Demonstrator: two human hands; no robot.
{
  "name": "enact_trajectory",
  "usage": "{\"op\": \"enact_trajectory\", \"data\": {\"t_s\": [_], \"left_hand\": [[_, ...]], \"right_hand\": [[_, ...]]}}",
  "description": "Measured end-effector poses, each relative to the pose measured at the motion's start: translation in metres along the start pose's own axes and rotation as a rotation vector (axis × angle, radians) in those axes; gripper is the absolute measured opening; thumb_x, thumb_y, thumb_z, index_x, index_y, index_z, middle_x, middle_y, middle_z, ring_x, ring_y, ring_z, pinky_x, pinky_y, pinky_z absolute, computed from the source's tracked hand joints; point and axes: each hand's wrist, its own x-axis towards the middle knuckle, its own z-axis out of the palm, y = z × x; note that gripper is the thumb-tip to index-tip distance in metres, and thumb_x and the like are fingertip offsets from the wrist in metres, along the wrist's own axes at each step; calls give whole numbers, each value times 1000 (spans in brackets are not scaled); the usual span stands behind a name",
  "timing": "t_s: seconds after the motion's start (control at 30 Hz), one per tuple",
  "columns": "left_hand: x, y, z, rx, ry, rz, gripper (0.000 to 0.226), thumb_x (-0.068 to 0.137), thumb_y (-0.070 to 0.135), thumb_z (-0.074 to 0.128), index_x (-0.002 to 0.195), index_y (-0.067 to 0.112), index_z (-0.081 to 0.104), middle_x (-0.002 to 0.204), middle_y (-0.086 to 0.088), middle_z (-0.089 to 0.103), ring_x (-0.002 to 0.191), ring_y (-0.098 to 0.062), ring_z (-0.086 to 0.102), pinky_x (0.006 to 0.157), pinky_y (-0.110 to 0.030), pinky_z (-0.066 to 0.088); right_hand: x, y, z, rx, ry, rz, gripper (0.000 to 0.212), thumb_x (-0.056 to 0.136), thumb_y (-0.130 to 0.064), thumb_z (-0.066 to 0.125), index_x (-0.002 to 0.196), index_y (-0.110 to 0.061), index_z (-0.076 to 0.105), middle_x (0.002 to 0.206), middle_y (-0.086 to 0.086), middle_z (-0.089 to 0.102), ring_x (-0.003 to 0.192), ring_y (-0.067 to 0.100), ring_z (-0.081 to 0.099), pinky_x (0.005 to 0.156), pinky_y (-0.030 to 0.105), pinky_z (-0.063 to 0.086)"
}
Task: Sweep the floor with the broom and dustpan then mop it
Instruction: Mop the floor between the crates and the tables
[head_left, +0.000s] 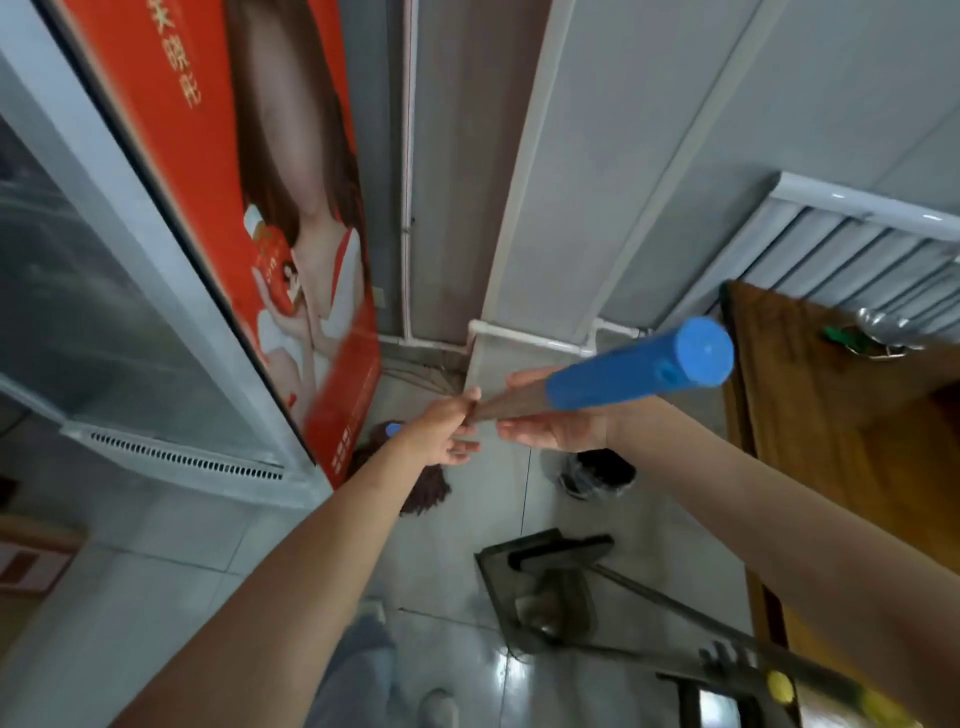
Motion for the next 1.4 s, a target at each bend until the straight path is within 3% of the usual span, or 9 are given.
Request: {"op": "enact_trajectory", "data": {"t_s": [0.1, 0.2, 0.27, 0.37, 0.53, 0.73, 1.13, 1.33, 1.4], "left_hand": [[-20, -47, 9, -47, 0, -41, 23, 95, 38, 49, 89, 16, 54, 84, -3, 55, 71, -17, 54, 69, -28, 41], [-32, -91, 10, -40, 2, -77, 26, 96, 28, 50, 72, 16, 49, 56, 1, 58, 64, -15, 51, 64, -25, 38], [-37, -119, 8, -20, -2, -93, 25, 95, 24, 53, 71, 15, 50, 58, -1, 56, 61, -15, 50, 62, -25, 38], [-40, -158, 2, 10, 10, -113, 19, 92, 18, 60, 75, 15, 51, 70, -4, 54, 65, -16, 53, 61, -27, 40], [-39, -221, -11, 36, -17, -129, 11, 91, 15, 63, 92, 15, 52, 79, -3, 56, 74, -17, 54, 66, -30, 43], [-42, -298, -14, 29, 18, -147, 67, 89, 9, 65, 146, 19, 31, 92, -8, 59, 88, -25, 54, 87, -39, 47], [-31, -380, -13, 143, -18, -223, 80, 90, 11, 63, 151, 30, 16, 110, -9, 59, 89, -23, 61, 94, -42, 50], [-33, -400, -17, 207, 34, -225, 70, 94, 17, 54, 150, 29, 13, 91, -6, 56, 73, -17, 57, 65, -34, 52], [-32, -404, -22, 223, 40, -217, 69, 94, 14, 52, 149, 28, 13, 94, -7, 55, 77, -19, 57, 68, -38, 54]], "right_hand": [[-12, 62, 5, -53, -30, 62, 32, 95, -13, 56, 96, 19, 52, 71, 20, 67, 53, 10, 65, 49, 14, 52], [-39, 110, 33, -73, -28, 70, 21, 99, -15, 49, 101, 4, 57, 83, 12, 63, 61, 12, 64, 47, 18, 51], [-46, 145, 39, -61, -12, 75, 19, 96, -17, 54, 102, 0, 59, 91, 13, 62, 72, 16, 62, 55, 22, 54], [-50, 199, 52, -34, 3, 137, 20, 97, -15, 52, 109, 0, 54, 94, 13, 59, 76, 19, 61, 66, 27, 53], [-50, 274, 73, 57, -36, 85, 24, 96, -7, 53, 119, -8, 49, 92, 10, 55, 76, 16, 57, 58, 26, 54], [-44, 356, 92, -63, -9, 173, 33, 91, -8, 62, 118, 0, 44, 85, 12, 59, 69, 21, 61, 64, 32, 56], [-24, 463, 101, -285, 138, 154, 28, 96, -20, 53, 120, -12, 42, 85, 3, 55, 60, 8, 58, 50, 25, 56], [-14, 496, 122, -354, 224, 89, 19, 92, -19, 53, 110, -15, 48, 72, 1, 55, 50, 10, 57, 50, 25, 54], [-12, 502, 131, -359, 231, 79, 17, 91, -17, 53, 107, -12, 49, 70, 1, 54, 50, 10, 55, 49, 24, 53]]}}
